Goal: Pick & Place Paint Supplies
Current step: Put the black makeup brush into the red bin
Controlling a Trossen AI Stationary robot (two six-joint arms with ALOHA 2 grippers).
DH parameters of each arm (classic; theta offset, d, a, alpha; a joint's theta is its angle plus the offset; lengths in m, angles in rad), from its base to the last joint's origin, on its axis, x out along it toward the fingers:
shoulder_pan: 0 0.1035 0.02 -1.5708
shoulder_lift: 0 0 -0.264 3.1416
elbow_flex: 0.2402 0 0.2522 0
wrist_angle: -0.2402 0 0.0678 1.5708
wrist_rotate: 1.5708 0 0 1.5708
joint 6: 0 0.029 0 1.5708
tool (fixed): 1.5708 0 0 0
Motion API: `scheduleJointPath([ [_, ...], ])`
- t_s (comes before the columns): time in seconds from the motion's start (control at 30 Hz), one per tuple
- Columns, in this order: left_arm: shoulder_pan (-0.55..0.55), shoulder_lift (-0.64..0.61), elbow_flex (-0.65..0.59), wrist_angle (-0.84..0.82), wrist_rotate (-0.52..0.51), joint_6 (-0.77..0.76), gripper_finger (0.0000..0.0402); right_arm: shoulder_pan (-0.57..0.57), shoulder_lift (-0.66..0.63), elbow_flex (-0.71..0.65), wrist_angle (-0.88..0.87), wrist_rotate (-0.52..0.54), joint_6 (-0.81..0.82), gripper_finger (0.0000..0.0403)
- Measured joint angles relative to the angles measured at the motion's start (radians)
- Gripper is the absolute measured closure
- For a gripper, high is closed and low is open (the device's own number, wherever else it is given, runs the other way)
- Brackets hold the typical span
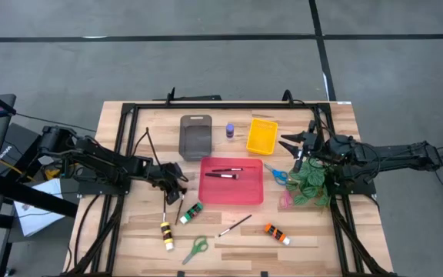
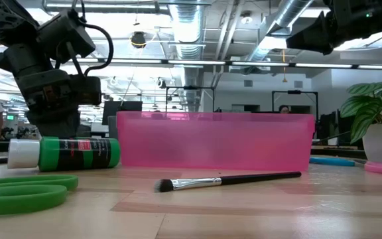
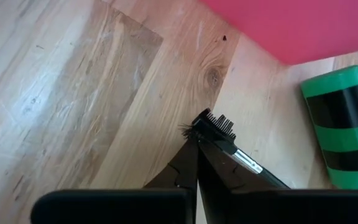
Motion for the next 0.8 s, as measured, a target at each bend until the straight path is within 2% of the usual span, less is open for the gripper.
scheduleJointPath([
  [0.63,0.002,-0.002,0.002,0.05,-0.048,0.079,0.0401,0.0,0.0,0.0,-0.003,0.0,0.0,0.0305],
  [0.8,0.002,-0.034,0.003,0.049,-0.055,0.091,0.0401,0.0,0.0,0.0,-0.003,0.0,0.0,0.0305],
])
